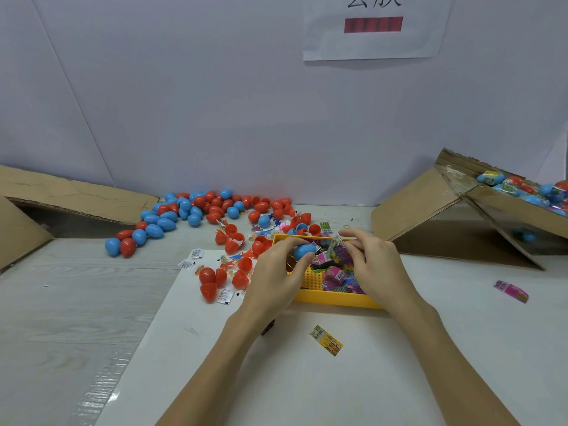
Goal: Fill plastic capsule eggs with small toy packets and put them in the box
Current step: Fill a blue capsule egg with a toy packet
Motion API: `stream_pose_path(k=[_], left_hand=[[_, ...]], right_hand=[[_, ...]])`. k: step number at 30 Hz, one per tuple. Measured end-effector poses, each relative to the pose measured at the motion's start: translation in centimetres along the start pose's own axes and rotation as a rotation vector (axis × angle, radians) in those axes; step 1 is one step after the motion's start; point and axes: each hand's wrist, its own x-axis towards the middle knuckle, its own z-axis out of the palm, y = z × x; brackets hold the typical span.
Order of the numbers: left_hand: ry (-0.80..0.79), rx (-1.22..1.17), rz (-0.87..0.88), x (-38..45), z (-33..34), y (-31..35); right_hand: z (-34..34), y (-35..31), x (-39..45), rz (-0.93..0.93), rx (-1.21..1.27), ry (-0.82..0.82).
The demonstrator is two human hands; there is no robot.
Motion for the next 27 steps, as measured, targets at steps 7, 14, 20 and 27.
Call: stream_pose_path(k=[7,14,20,27], left_hand=[[-0.012,0.025,0.046,-0.1,0.1,0.2],[-0.023,-0.049,0.075,-0.2,0.0,0.5],[-0.031,-0.097,0.065,-0.1,-0.1,0.7],[-0.033,-0.133,-0.014,-0.1,-0.3,0.6]], right_hand=[[-0.2,0.1,0.1,0.047,0.11,0.016],[-0.1,-0.8,-0.2,0.107,0.272,-0.078],[0.1,-1.5,-0.4,0.092,0.332,-0.093],[0.2,-1.6,-0.5,0.151,0.552,-0.179]])
